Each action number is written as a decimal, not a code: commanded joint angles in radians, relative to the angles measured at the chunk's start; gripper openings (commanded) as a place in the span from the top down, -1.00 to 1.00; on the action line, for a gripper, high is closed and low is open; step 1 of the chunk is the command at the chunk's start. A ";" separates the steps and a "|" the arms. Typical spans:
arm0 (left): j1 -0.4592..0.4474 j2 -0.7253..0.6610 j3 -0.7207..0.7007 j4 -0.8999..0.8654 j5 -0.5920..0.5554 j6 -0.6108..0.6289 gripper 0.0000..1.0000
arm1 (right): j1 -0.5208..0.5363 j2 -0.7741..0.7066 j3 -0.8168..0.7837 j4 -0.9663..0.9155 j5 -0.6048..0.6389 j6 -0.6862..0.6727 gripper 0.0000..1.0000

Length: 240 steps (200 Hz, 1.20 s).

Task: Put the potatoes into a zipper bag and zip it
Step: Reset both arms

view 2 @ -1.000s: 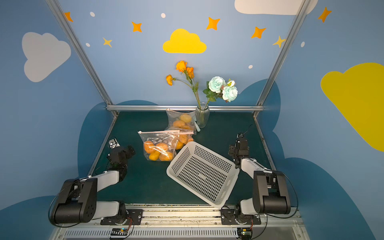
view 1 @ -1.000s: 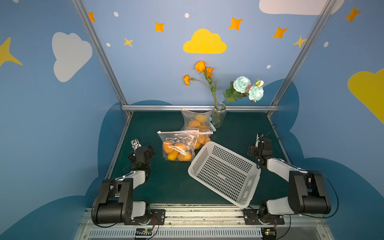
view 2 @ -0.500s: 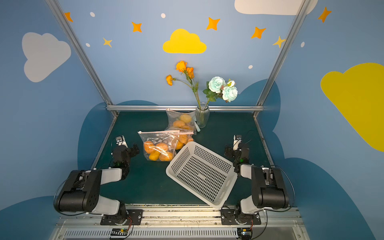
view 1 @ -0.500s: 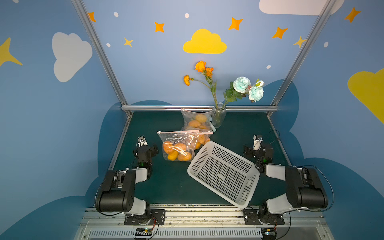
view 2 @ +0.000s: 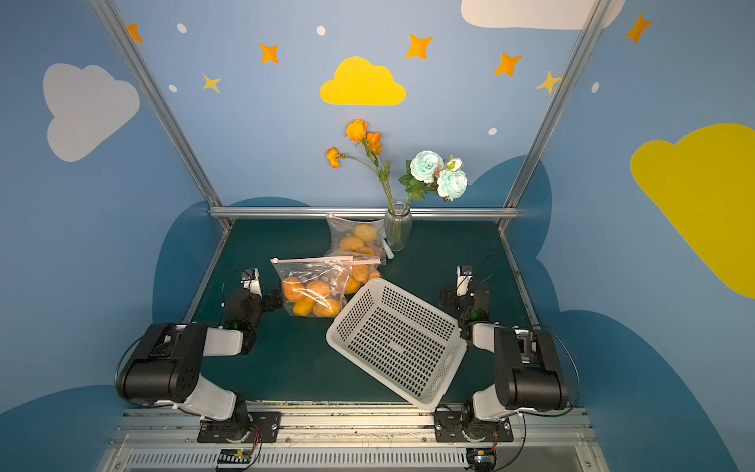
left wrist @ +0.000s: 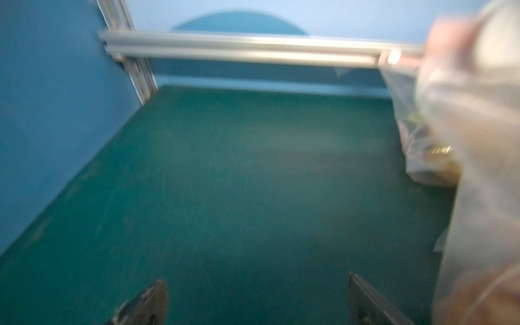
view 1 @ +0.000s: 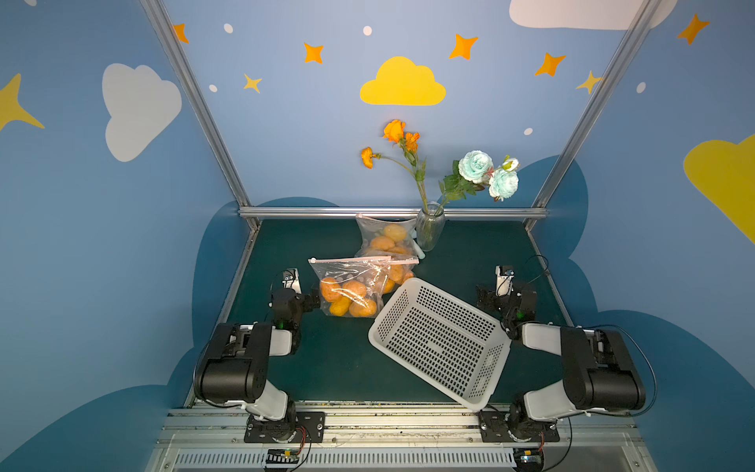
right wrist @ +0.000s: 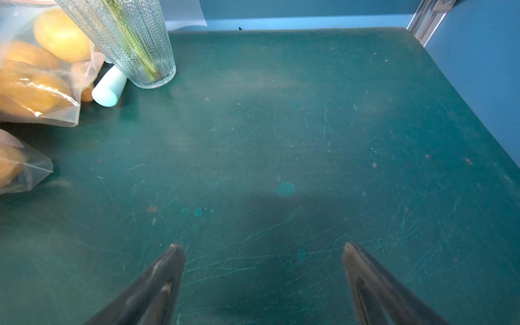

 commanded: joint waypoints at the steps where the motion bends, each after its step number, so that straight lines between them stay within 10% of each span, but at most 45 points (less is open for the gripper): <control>1: 0.008 -0.012 0.019 0.020 0.018 -0.008 -0.99 | 0.004 -0.020 0.018 -0.025 -0.008 -0.008 -0.81; 240: 0.001 0.018 -0.003 0.108 0.009 0.002 -1.00 | 0.022 -0.018 0.034 -0.057 0.037 -0.016 -0.81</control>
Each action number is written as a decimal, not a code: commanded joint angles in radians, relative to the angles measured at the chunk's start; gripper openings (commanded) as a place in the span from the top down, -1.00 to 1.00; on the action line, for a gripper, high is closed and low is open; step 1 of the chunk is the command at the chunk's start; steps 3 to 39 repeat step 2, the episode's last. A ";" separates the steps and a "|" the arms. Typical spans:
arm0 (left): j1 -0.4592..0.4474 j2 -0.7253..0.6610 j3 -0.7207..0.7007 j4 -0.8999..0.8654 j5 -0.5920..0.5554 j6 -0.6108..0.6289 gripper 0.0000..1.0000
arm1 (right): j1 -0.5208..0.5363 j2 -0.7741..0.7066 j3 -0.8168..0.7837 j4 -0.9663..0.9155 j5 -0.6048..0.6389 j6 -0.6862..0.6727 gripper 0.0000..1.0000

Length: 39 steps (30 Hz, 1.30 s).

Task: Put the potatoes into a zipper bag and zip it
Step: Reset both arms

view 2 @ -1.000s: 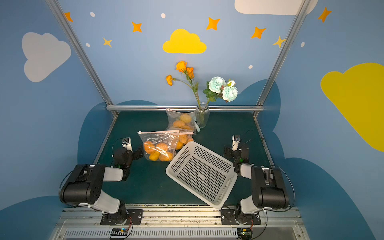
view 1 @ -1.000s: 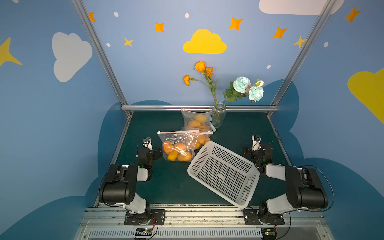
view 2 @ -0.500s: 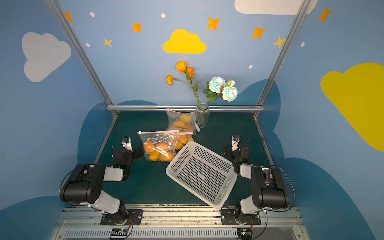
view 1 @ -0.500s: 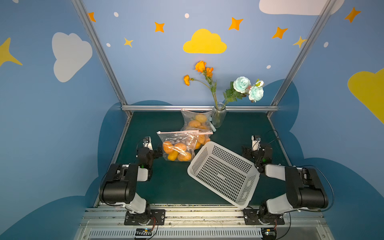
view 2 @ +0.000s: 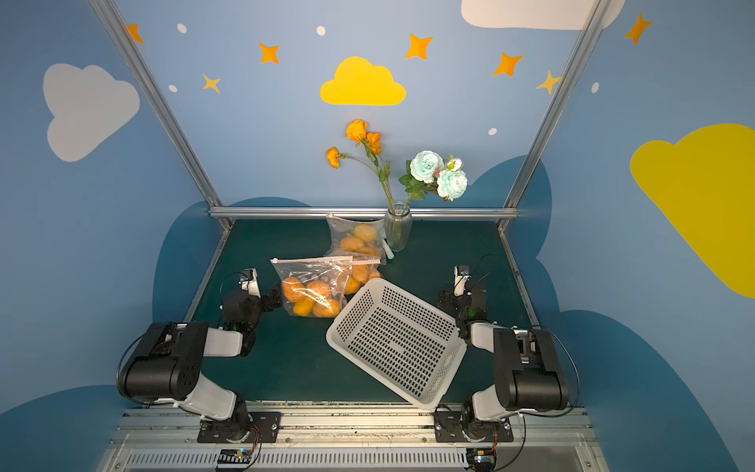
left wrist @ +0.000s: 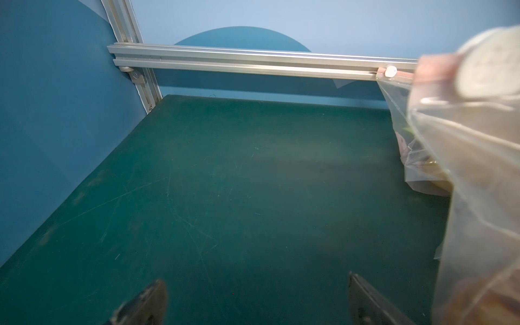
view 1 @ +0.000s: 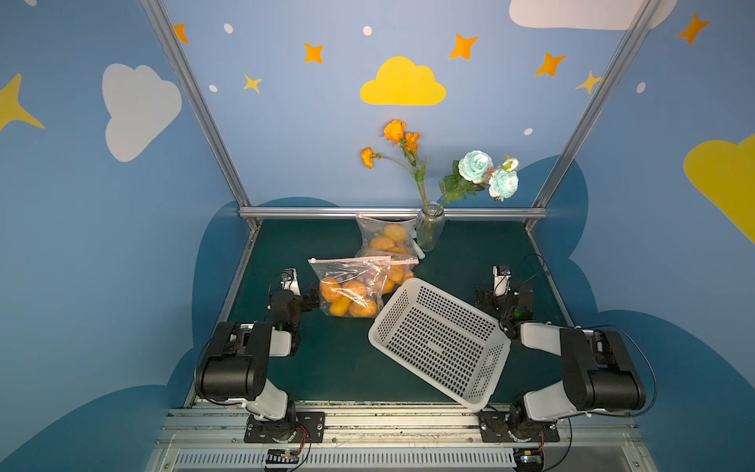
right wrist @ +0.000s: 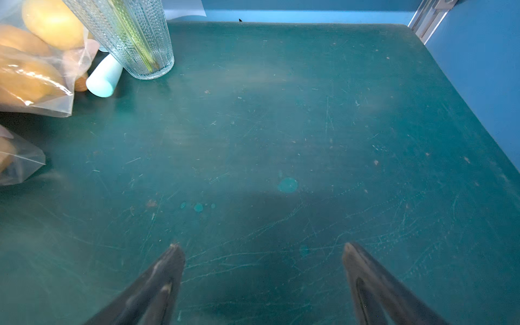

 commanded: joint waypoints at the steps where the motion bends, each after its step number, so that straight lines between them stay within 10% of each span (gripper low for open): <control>1: -0.002 0.006 -0.002 0.017 0.008 0.002 -0.99 | -0.002 -0.014 0.023 -0.027 -0.004 -0.003 -0.81; 39: -0.002 0.005 -0.002 0.017 0.008 0.002 -0.99 | 0.002 -0.014 0.020 -0.024 0.000 -0.004 -0.81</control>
